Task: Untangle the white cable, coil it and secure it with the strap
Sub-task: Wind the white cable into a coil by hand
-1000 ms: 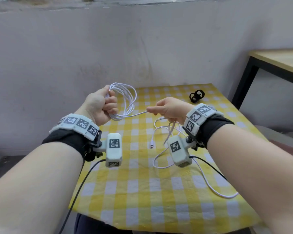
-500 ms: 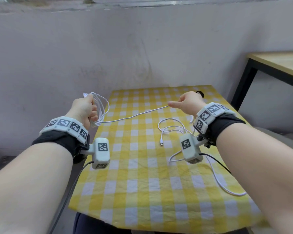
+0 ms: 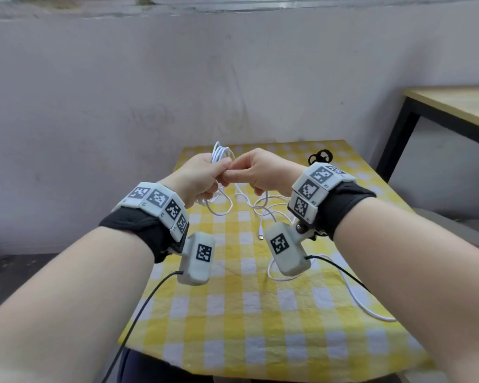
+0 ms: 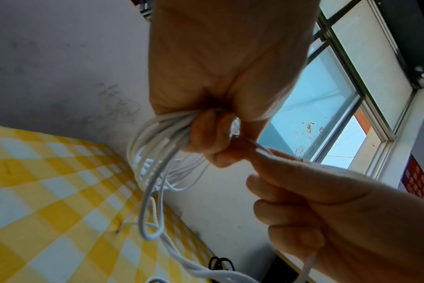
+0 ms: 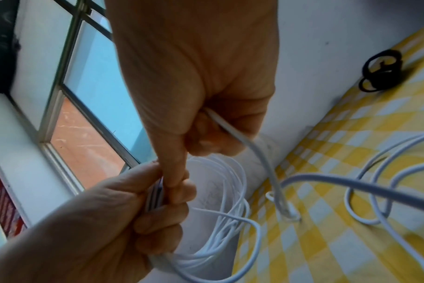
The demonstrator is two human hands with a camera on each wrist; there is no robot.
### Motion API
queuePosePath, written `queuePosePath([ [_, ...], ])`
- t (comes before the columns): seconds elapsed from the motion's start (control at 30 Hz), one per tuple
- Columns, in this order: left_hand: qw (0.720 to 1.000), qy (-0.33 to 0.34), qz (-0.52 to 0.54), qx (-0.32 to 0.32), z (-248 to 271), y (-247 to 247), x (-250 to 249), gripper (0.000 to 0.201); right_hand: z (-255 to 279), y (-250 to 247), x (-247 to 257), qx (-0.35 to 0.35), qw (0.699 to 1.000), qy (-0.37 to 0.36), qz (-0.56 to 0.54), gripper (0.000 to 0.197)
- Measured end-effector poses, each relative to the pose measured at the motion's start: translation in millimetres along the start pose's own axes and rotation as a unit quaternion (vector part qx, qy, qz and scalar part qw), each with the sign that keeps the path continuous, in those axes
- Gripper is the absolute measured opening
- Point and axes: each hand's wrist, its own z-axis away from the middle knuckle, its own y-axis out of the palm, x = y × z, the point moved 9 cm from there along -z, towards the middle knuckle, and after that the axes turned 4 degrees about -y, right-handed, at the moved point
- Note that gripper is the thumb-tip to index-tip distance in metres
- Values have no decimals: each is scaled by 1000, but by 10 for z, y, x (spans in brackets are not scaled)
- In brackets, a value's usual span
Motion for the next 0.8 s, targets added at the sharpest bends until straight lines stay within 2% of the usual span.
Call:
queuePosePath([
  [0.07,999,6,-40,-30,-46,-81,-11,23,-5,-97,-39,-19,1000,9,19,8],
  [0.13,993,18,-85,-84,-82,-240,-31,25,2,-314,-161,-68,992,48,100,11],
  [0.23,985,29,-93,-143,-90,-471,-71,33,72,-665,-364,-127,967,111,189,18],
  [0.37,967,39,-150,-200,-79,-669,-176,38,222,-998,-515,-177,930,188,260,18],
  [0.43,953,35,-192,-234,-63,-780,-212,41,329,-1171,-551,-211,916,214,265,13],
  [0.5,942,25,-210,-260,-45,-901,-211,43,404,-1306,-590,-232,921,216,225,13],
  [0.57,940,13,-206,-273,-31,-992,-190,44,472,-1345,-641,-253,943,198,89,18],
  [0.63,937,8,-208,-281,-16,-1026,-195,44,529,-1345,-650,-267,945,183,-42,19],
  [0.67,936,8,-210,-282,-5,-1019,-212,44,549,-1363,-636,-276,942,178,-61,17],
  [0.73,934,13,-217,-284,17,-985,-263,43,590,-1468,-577,-301,936,181,-12,14],
  [0.8,931,14,-226,-286,41,-961,-310,42,654,-1656,-480,-330,915,193,126,12],
])
